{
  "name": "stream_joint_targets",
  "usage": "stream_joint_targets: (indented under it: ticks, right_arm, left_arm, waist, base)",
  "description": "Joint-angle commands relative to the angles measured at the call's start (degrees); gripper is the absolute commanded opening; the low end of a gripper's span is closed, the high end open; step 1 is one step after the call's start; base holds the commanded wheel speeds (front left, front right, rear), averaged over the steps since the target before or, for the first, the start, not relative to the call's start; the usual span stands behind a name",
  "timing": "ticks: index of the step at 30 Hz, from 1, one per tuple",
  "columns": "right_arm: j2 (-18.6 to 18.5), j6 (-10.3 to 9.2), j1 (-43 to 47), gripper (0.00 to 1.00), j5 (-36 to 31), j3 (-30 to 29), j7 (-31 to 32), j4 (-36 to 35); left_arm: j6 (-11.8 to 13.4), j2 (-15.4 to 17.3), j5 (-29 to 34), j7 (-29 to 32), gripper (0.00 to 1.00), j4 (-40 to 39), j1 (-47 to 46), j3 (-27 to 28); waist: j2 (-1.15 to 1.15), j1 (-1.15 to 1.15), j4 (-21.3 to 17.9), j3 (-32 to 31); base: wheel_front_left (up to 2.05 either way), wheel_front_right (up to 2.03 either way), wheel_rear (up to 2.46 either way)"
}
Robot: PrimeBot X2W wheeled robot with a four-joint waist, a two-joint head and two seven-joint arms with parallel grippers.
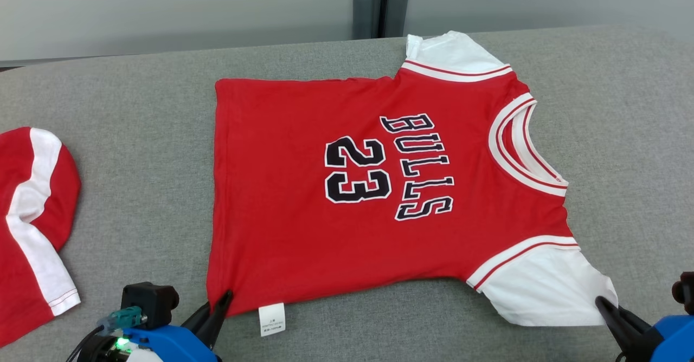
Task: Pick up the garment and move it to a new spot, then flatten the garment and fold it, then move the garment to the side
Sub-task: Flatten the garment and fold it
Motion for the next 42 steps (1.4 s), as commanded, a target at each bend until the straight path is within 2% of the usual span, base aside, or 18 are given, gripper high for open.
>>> stream_joint_targets:
  ticks: [1, 6, 12, 15, 20, 28, 36, 42]
  right_arm:
    - [0.06, 0.01, -1.22, 0.0, -0.86, 0.19, 0.59, -1.05]
    - [-0.28, 0.01, -6.8, 0.0, -2.74, 3.16, 3.68, -2.12]
    - [-3.71, 0.01, -15.32, 0.0, -1.37, 6.78, 7.69, -0.52]
    - [-4.5, 0.01, -18.21, 0.0, -0.34, 7.83, 8.13, 0.7]
    - [-6.24, 0.01, -24.59, 0.0, 2.36, 9.64, 6.41, 3.96]
    - [-9.23, 0.01, -31.95, 0.0, 4.33, 12.06, 1.9, 10.28]
    - [-10.31, 0.01, -37.67, 0.0, 4.39, 13.19, -4.09, 18.17]
    - [-9.94, 0.01, -41.45, 0.0, 3.88, 14.65, -8.25, 24.03]
  left_arm:
    - [-0.18, 1.2, -0.11, 1.84, 0.0, -1.13, -1.2, -0.11]
    - [-2.32, 1.66, -2.89, 9.73, 0.0, -2.17, -5.98, -1.72]
    - [-4.78, 2.62, -9.44, 19.62, 0.0, -1.59, -13.96, -0.73]
    - [-4.71, 2.76, -12.02, 22.74, 0.0, -0.95, -16.15, 0.0]
    - [-3.54, 0.95, -19.9, 27.64, 0.0, 1.39, -19.61, 3.0]
    - [-2.49, 0.61, -23.9, 27.65, 0.0, 5.81, -21.87, 6.79]
    - [-2.0, 0.1, -22.89, 25.6, 0.0, 10.34, -23.23, 7.73]
    - [-2.65, -0.5, -22.51, 24.18, 0.0, 12.86, -24.16, 7.67]
  waist:
    - [0.01, 0.0, 0.08, 0.24]
    - [0.01, 0.0, -0.23, 0.95]
    - [0.01, 0.0, -0.91, 1.82]
    - [0.01, 0.0, -1.3, 2.14]
    - [0.01, 0.0, -2.24, 2.52]
    - [0.01, 0.0, -3.51, 3.46]
    - [0.01, 0.0, -3.23, 5.05]
    - [0.01, 0.0, -2.51, 6.63]
  base:
    - [0.0, 0.0, 0.0]
    - [0.0, 0.0, 0.0]
    - [0.0, 0.0, 0.0]
    - [0.0, 0.0, 0.0]
    - [0.0, 0.0, 0.0]
    - [0.0, 0.0, 0.0]
    - [0.0, 0.0, 0.0]
    - [0.0, 0.0, 0.0]
